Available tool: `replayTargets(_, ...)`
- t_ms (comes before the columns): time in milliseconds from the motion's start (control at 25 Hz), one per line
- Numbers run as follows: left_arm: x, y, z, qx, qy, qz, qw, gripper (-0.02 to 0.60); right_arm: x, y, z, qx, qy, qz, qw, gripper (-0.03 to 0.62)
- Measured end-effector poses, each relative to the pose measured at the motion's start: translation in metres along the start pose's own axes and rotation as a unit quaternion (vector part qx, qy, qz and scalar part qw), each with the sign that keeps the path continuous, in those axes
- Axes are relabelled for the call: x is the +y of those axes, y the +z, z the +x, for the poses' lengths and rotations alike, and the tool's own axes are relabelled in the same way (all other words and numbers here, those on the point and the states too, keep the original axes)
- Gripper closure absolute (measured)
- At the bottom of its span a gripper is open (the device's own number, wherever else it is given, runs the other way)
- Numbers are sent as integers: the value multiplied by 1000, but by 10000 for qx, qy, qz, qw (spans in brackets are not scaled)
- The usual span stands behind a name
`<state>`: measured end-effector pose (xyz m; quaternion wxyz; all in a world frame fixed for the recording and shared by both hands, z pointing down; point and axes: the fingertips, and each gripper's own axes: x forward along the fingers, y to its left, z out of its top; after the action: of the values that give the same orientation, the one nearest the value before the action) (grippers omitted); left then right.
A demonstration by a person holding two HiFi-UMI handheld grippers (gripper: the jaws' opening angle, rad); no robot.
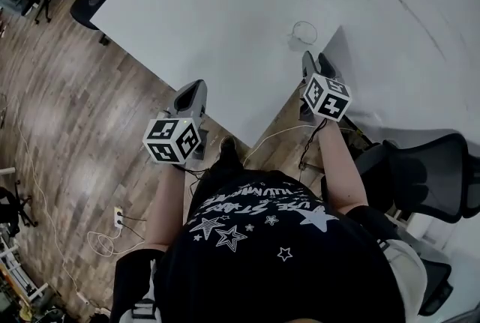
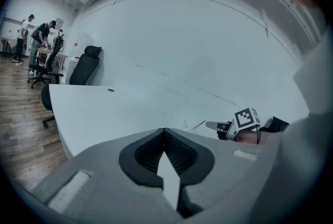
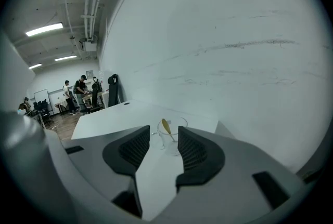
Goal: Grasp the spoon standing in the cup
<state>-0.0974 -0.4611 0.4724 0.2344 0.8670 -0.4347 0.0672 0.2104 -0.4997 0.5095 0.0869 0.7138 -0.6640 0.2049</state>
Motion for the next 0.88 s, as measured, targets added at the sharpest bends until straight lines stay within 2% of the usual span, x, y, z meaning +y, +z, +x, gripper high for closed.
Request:
replayTargets(440,29,6,19,169,-142,-67,9997,575,-6,-14,45,363,-636,238,9970,445)
replayTargets(880,46,11,32,199,-213,-92,9995,575,-8,-11,58,312,-841,221,9957,509)
